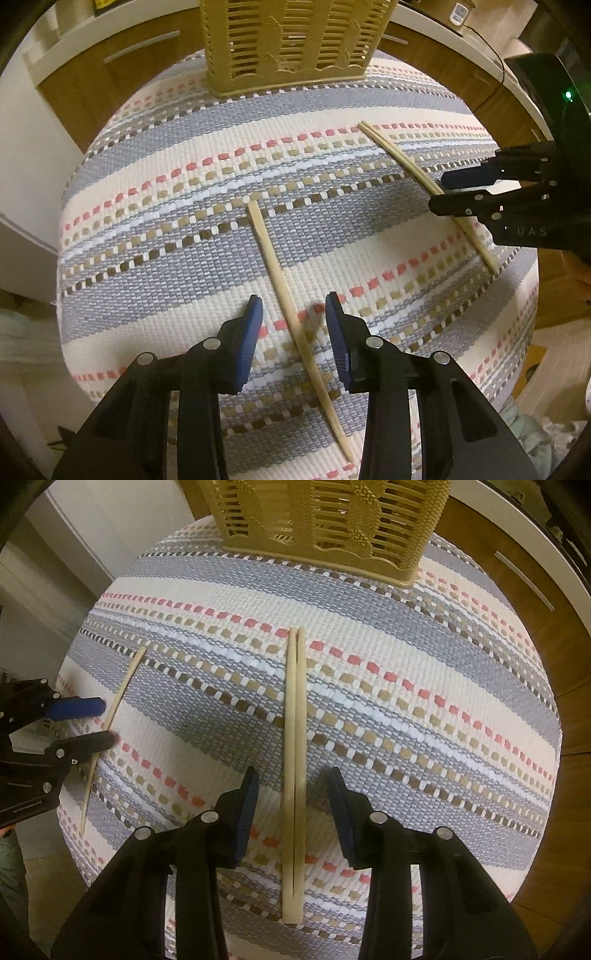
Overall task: Organize utensils
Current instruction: 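Grasp a wooden chopstick with left tool while right tool grasps a chopstick pair, then lift both held chopsticks and carry them above the utensil holder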
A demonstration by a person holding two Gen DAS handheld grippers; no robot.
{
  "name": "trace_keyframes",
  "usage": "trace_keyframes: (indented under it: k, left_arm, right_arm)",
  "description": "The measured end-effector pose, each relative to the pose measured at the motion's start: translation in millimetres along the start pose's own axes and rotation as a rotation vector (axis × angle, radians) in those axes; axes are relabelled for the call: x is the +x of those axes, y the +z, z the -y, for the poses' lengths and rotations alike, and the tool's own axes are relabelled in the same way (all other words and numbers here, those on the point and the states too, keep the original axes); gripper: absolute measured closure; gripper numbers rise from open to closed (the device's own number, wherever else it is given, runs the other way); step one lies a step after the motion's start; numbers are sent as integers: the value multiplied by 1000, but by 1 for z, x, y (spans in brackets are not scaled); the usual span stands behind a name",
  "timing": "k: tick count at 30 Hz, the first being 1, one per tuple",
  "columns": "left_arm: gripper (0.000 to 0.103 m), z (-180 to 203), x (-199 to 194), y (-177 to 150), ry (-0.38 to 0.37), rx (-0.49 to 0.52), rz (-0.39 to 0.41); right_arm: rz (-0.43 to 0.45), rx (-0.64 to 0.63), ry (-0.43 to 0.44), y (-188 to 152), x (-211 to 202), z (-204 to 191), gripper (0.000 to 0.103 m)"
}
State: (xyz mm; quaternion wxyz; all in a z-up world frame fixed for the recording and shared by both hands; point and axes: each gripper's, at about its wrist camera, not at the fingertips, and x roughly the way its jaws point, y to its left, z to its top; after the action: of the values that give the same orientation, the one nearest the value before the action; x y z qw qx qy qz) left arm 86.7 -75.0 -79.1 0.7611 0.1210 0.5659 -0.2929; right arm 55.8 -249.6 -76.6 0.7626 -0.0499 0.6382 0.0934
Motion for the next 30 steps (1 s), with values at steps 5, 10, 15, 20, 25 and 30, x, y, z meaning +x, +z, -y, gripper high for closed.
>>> trace_keyframes:
  k: [5, 10, 15, 20, 25, 30]
  left_arm:
    - [70, 15, 10, 8, 57, 43, -20]
    - [79, 34, 15, 9, 150, 98, -28]
    - [99, 54, 18, 8, 190, 141, -13]
    - [99, 55, 12, 5, 138, 90, 32]
    - [99, 32, -10, -3, 68, 12, 114]
    - [99, 24, -46, -2, 27, -35, 241]
  right_arm:
    - [-18, -37, -51, 9, 4, -6, 73]
    - [-26, -68, -68, 12, 7, -20, 93]
    - [-4, -100, -90, 10, 9, -35, 93]
    - [30, -45, -8, 8, 6, -21, 93]
    - [136, -29, 55, 2, -18, -15, 93]
    - [263, -30, 104, -4, -52, -8, 93]
